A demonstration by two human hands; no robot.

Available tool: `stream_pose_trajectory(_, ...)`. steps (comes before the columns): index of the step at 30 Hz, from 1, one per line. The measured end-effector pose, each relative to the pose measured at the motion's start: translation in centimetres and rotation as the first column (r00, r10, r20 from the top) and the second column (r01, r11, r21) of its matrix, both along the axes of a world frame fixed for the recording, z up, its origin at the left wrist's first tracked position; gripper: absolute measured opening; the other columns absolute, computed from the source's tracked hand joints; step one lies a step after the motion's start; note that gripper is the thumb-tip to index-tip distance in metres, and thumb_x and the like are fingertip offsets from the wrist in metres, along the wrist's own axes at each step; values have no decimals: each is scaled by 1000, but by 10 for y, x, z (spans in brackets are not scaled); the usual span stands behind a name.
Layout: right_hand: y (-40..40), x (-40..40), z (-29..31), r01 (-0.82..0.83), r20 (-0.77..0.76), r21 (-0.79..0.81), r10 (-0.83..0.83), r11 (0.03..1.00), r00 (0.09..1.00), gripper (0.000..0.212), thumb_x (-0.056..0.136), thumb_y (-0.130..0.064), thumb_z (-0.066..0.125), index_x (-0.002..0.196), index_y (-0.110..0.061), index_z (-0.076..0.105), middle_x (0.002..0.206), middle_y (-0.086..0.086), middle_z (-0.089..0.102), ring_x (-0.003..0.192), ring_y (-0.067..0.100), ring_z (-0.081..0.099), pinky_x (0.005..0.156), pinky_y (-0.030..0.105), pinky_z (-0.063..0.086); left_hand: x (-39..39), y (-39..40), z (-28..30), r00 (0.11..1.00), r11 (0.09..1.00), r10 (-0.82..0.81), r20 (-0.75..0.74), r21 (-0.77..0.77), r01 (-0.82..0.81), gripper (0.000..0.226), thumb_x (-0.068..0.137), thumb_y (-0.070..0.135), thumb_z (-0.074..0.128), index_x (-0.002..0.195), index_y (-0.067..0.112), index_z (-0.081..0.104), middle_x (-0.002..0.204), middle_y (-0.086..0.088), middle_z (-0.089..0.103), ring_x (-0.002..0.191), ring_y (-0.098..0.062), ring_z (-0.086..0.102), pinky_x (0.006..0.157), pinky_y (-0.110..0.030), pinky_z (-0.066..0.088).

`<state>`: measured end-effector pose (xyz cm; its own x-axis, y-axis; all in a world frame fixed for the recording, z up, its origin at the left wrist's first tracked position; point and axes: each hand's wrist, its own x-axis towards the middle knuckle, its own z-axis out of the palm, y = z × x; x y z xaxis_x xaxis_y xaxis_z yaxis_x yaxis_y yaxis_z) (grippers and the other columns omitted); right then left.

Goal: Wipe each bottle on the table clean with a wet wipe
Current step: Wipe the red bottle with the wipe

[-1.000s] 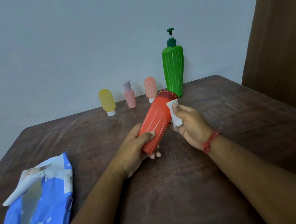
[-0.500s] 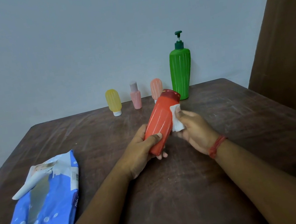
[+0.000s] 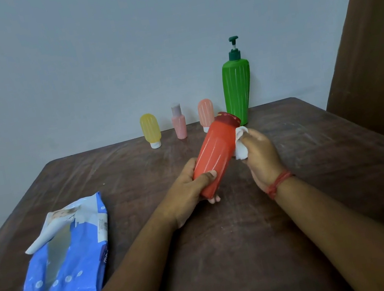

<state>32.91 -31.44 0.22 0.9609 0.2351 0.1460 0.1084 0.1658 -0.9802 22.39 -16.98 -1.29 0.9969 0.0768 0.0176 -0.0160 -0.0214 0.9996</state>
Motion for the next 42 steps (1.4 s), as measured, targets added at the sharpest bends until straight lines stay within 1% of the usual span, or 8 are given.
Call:
stream_pose_trajectory(11, 9, -7, -5, 17, 0, 79, -17, 997, 1000, 24, 92, -41, 51, 106, -28, 66, 112, 4, 71, 109, 22, 67, 100, 51, 52, 0, -1, 0, 1000, 1000, 4, 23, 11, -4, 45, 96, 28, 64, 137, 27, 43, 124, -14, 56, 72, -22, 66, 79, -40, 57)
stream_pose_trajectory(19, 5, 2, 0, 133, -68, 226, -121, 965, 990, 12, 101, -11, 51, 97, -19, 59, 99, 10, 65, 95, 25, 63, 92, 53, 53, -3, -4, 2, 1000, 999, -4, 28, 53, 2, 39, 98, 25, 61, 134, 26, 45, 121, -13, 58, 73, -23, 66, 72, -34, 56)
stream_pose_trajectory(22, 11, -10, -9, -15, -9, 157, 17, 988, 1000, 9, 104, -19, 51, 100, -21, 59, 103, 9, 65, 97, 24, 63, 88, 49, 54, -3, -2, 3, 999, 999, 33, 40, -33, -31, 42, 90, 29, 63, 129, 28, 49, 121, -16, 58, 70, -25, 64, 72, -38, 56)
stream_pose_trajectory(27, 6, 0, -1, 197, -2, 171, -200, 965, 980, 5, 96, -22, 58, 95, -24, 63, 99, 6, 69, 96, 25, 68, 92, 56, 56, -2, -4, 2, 999, 999, 5, 34, 45, -7, 34, 98, 25, 61, 128, 30, 48, 122, -13, 57, 72, -24, 65, 77, -41, 58)
stream_pose_trajectory(31, 11, -11, -13, 98, 144, 28, -101, 995, 984, 11, 98, -19, 60, 90, -25, 61, 88, -1, 67, 85, 16, 66, 81, 45, 55, -2, -2, 2, 996, 997, 62, 63, -54, -59, 42, 87, 30, 63, 127, 29, 51, 118, -15, 59, 67, -26, 63, 74, -43, 56)
stream_pose_trajectory(35, 7, -6, -3, 280, 86, 126, -291, 952, 953, 14, 99, -14, 60, 88, -23, 59, 85, -2, 66, 80, 14, 64, 77, 37, 55, -3, -6, 3, 998, 997, 30, 51, 68, -33, 31, 97, 28, 62, 124, 34, 49, 120, -12, 58, 74, -24, 65, 75, -38, 58)
stream_pose_trajectory(39, 11, -18, -11, 104, 207, -62, -89, 993, 974, 12, 100, -18, 59, 90, -24, 60, 88, -2, 66, 83, 13, 65, 75, 34, 54, -5, -4, 6, 993, 996, 87, 76, 23, -89, 26, 101, 21, 55, 122, 35, 49, 122, -12, 58, 76, -25, 64, 73, -36, 58)
stream_pose_trajectory(42, 6, -12, -4, 226, 160, 14, -225, 974, 961, 11, 98, -15, 60, 91, -23, 61, 86, -4, 67, 81, 12, 64, 74, 34, 54, -4, -6, 5, 995, 989, 79, 63, 116, -86, 28, 100, 25, 57, 124, 35, 47, 123, -10, 57, 80, -25, 64, 77, -38, 60)
